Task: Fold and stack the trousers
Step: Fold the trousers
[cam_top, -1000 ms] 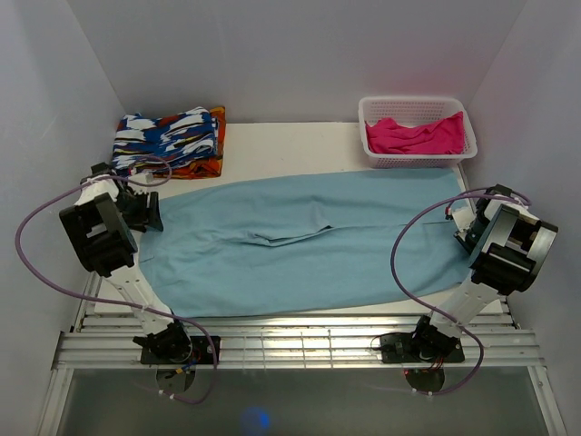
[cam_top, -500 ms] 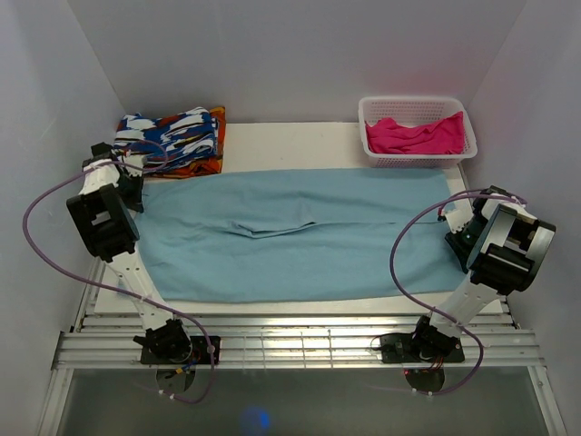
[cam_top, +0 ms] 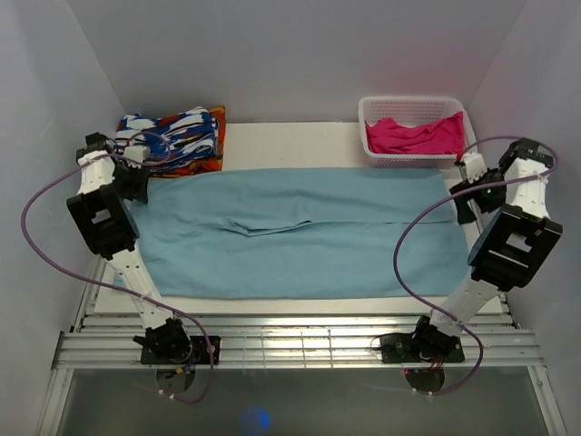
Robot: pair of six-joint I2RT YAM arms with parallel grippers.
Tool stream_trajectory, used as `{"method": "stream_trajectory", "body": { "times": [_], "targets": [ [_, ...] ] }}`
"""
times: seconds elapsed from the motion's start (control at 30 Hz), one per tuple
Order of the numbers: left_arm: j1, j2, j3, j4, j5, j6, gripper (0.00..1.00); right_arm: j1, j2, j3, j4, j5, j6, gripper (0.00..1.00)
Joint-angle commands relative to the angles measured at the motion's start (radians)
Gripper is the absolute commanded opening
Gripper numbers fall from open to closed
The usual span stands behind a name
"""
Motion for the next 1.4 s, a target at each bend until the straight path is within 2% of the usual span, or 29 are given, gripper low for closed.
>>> {"method": "stream_trajectory", "body": {
  "times": [0.0,0.03,0.07,0.1,0.17,0.37,0.5,0.8,0.93,1.0,1.07,1.13,1.17,1.27,1.37],
  "targets": [
    [-0.019,-0.078,0.137,-0.037,0.102,0.026,0.63,0.012,0.08,0.206,-0.055,-0.195,0.013,0.92],
    [-0.024,-0.067,0.149,-0.036,0.108,0.017,0.62,0.026,0.112,0.24,-0.052,-0.207,0.048,0.89],
    [-0.027,-0.041,0.16,-0.031,0.11,0.006,0.61,0.056,0.181,0.274,-0.047,-0.208,0.068,0.8],
    [-0.033,-0.029,0.177,-0.016,0.11,-0.009,0.61,0.07,0.21,0.315,-0.035,-0.212,0.087,0.76],
    [-0.033,-0.004,0.188,-0.007,0.138,-0.049,0.6,0.11,0.27,0.328,0.038,-0.224,0.151,0.72],
    [-0.034,0.05,0.144,0.038,0.171,-0.118,0.56,0.197,0.31,0.21,0.27,-0.194,0.26,0.56],
    [-0.037,0.041,0.053,0.07,0.173,-0.126,0.53,0.221,0.275,0.055,0.379,-0.106,0.257,0.51],
    [-0.036,-0.042,-0.215,0.085,0.135,-0.049,0.38,0.207,0.137,-0.258,0.367,-0.005,0.118,0.44],
    [-0.034,-0.082,-0.274,0.076,0.13,-0.015,0.33,0.191,0.09,-0.301,0.326,-0.002,0.073,0.39],
    [-0.034,-0.1,-0.249,0.066,0.136,-0.012,0.34,0.185,0.07,-0.273,0.309,-0.011,0.067,0.41],
    [-0.034,-0.108,-0.202,0.056,0.153,-0.031,0.46,0.176,0.065,-0.216,0.246,-0.055,0.076,0.46],
    [-0.033,-0.107,-0.092,0.047,0.171,-0.046,0.54,0.161,0.076,-0.088,0.205,-0.117,0.088,0.59],
    [-0.033,-0.102,-0.049,0.041,0.197,-0.043,0.59,0.156,0.083,-0.04,0.168,-0.14,0.091,0.7],
    [-0.033,-0.052,0.126,0.012,0.246,-0.017,0.64,0.142,0.126,0.121,0.168,-0.166,0.062,0.83],
    [-0.033,0.023,0.263,-0.026,0.263,0.021,0.67,0.127,0.206,0.258,0.166,-0.201,-0.014,0.85]
  ]
}}
